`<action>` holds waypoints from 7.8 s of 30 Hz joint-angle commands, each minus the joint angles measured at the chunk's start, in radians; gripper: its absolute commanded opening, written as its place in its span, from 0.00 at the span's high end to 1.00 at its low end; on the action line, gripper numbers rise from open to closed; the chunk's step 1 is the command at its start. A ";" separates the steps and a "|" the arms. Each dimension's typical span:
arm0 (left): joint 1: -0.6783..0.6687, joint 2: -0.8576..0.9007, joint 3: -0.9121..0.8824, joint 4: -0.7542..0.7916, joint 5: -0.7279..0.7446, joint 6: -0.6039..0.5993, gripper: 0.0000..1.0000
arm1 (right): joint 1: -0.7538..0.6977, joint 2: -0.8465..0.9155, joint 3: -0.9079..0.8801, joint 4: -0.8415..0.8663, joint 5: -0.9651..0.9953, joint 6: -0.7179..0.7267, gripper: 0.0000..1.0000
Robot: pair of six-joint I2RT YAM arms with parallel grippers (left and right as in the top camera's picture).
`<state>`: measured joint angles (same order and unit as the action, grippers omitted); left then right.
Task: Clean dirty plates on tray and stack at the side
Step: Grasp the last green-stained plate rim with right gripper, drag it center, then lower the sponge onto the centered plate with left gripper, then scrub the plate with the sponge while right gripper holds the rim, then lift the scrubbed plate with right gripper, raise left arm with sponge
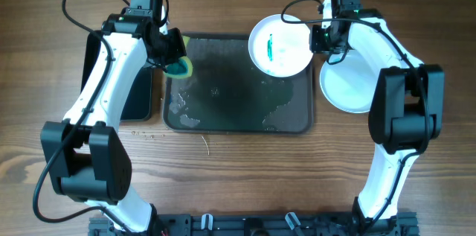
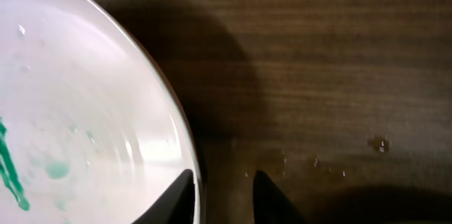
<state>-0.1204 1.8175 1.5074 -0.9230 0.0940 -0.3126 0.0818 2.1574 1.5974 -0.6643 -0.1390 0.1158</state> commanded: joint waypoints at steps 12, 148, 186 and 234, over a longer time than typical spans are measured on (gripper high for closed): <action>0.000 -0.002 -0.002 0.006 -0.010 -0.010 0.96 | 0.039 0.023 -0.003 0.018 -0.064 -0.006 0.95; -0.243 0.372 0.026 0.014 0.486 0.074 0.96 | 0.286 -0.037 -0.198 -0.043 -0.296 0.355 0.96; -0.101 0.102 0.227 -0.220 -0.203 -0.109 0.96 | 0.286 -0.124 -0.198 -0.070 -0.184 0.330 0.96; -0.111 0.101 0.225 -0.208 -0.161 -0.110 0.96 | 0.818 -0.630 -0.198 -0.274 1.585 0.172 0.96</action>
<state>-0.2291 1.9266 1.7214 -1.1336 -0.0792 -0.4458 0.8951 1.5497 1.4010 -0.9543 1.3712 0.3290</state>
